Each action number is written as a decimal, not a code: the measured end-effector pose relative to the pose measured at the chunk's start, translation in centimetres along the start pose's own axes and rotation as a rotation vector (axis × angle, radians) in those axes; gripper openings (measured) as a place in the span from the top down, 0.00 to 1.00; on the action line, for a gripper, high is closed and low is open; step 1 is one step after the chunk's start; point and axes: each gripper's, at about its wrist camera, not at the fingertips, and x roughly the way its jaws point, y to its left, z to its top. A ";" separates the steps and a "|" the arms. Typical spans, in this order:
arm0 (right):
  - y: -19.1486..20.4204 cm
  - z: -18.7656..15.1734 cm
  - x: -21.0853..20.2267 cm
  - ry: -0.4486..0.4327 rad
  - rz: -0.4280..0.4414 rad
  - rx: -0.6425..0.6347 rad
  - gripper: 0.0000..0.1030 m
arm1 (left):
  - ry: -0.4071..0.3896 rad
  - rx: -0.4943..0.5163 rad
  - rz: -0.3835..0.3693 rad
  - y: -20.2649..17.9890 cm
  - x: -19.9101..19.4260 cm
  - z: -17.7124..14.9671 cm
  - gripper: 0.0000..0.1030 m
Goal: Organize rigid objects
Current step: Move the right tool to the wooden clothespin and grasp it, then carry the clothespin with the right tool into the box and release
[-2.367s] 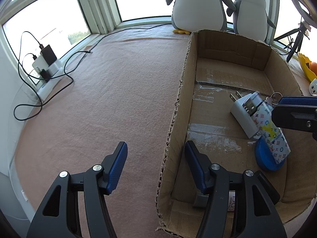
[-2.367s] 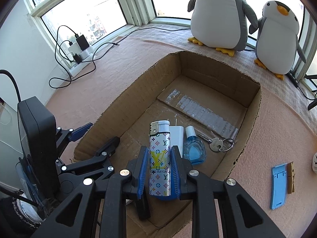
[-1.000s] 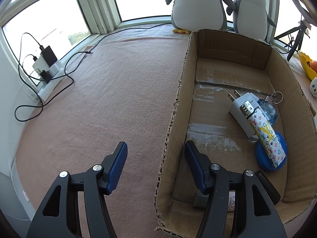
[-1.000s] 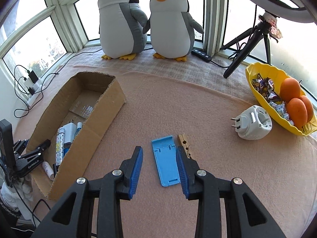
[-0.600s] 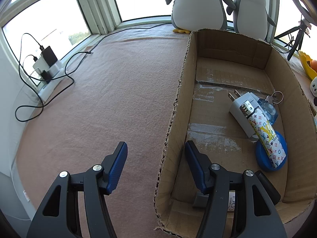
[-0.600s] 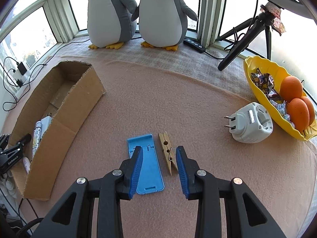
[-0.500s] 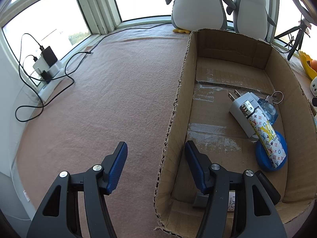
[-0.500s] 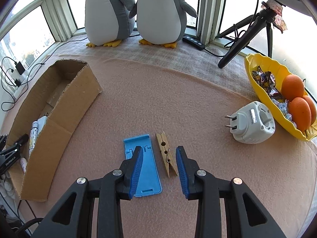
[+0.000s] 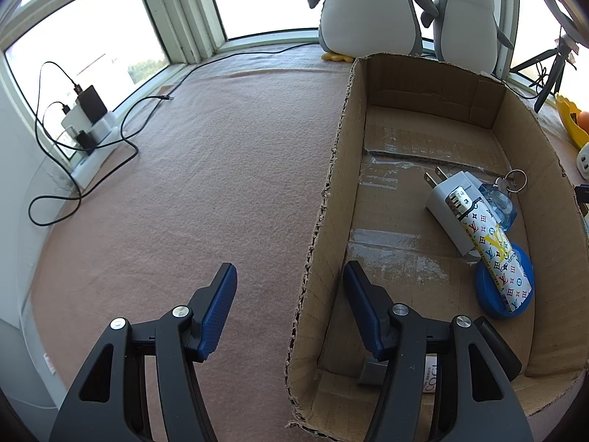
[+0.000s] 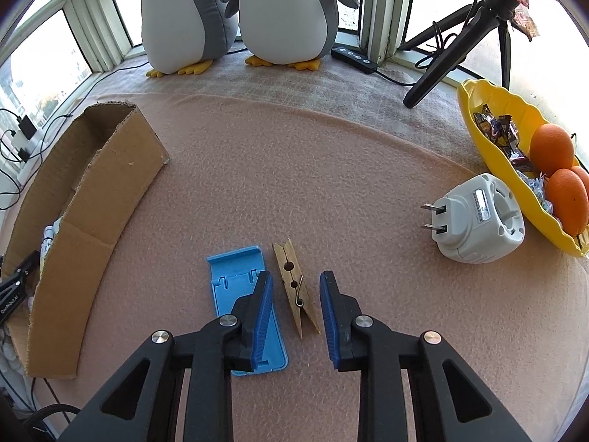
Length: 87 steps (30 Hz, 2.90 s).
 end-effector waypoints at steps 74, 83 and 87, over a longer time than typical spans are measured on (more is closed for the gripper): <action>20.9 -3.8 -6.9 -0.055 0.296 -0.264 0.89 | -0.001 0.000 0.003 -0.1 0.0 -0.1 0.42; 21.3 -4.2 -6.7 -0.048 0.302 -0.275 0.89 | -0.001 0.000 0.003 -0.1 0.0 -0.1 0.42; 21.5 -4.2 -6.8 -0.050 0.302 -0.285 0.79 | -0.001 0.000 0.002 -0.1 0.0 -0.1 0.42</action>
